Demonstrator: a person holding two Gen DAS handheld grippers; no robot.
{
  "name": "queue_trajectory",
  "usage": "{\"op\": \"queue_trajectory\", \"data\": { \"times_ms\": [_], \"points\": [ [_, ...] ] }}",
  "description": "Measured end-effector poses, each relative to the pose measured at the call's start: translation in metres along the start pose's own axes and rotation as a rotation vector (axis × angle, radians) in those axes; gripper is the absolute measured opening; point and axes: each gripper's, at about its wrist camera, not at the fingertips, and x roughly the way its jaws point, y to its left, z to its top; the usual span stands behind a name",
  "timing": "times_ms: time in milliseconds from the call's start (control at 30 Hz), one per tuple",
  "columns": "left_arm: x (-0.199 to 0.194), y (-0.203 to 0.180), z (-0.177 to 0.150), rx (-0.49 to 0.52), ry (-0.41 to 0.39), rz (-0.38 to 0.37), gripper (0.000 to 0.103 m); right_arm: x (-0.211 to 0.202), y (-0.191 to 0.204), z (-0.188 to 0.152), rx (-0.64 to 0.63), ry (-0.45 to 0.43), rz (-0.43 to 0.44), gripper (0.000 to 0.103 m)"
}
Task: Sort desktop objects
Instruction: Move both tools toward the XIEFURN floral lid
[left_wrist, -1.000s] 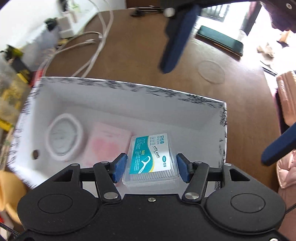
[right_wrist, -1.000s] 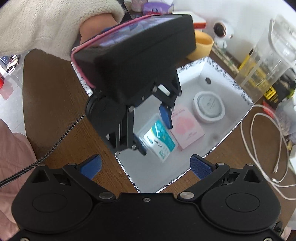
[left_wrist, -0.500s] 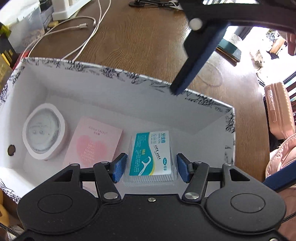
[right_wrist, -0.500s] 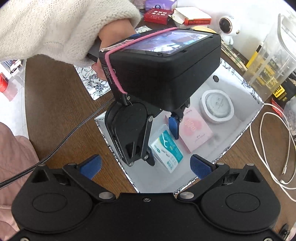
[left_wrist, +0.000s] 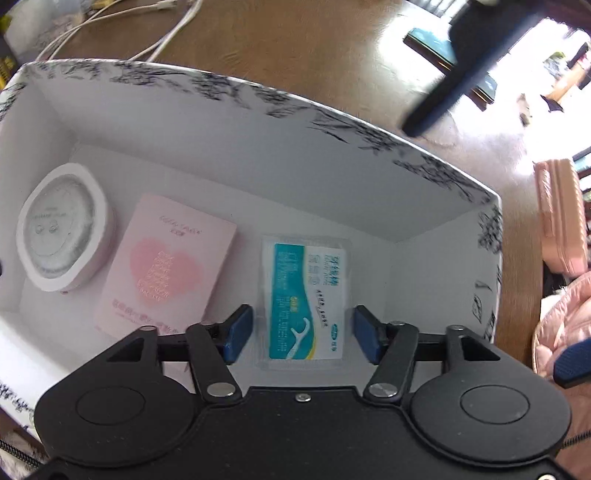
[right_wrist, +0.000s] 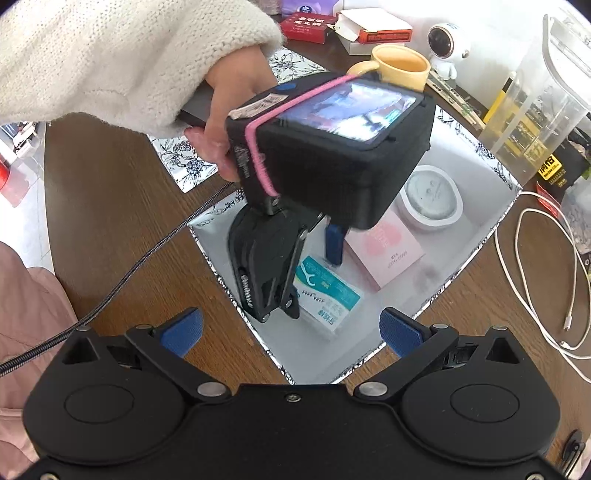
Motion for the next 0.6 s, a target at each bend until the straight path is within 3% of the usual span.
{"op": "queue_trajectory", "data": {
  "times_ms": [67,133,333,367,467,600],
  "points": [
    [-0.007,0.004,-0.001,-0.042,-0.02,0.011,0.081,-0.001,0.001,-0.002,0.004,0.001,-0.008,0.103],
    [-0.02,0.007,-0.004,-0.084,-0.049,0.001,0.088,-0.003,0.003,-0.005,0.012,-0.001,-0.017,0.103],
    [-0.085,-0.01,-0.029,-0.179,-0.212,0.016,0.09,-0.022,0.014,-0.016,0.047,-0.045,-0.05,0.103],
    [-0.098,-0.019,-0.036,-0.195,-0.246,0.026,0.095,-0.027,0.018,-0.019,0.058,-0.063,-0.06,0.103],
    [-0.132,-0.055,-0.057,-0.243,-0.373,0.085,0.099,-0.045,0.036,-0.033,0.091,-0.13,-0.095,0.103],
    [-0.167,-0.112,-0.091,-0.367,-0.509,0.233,0.1,-0.058,0.062,-0.056,0.173,-0.224,-0.125,0.103]
  ]
}}
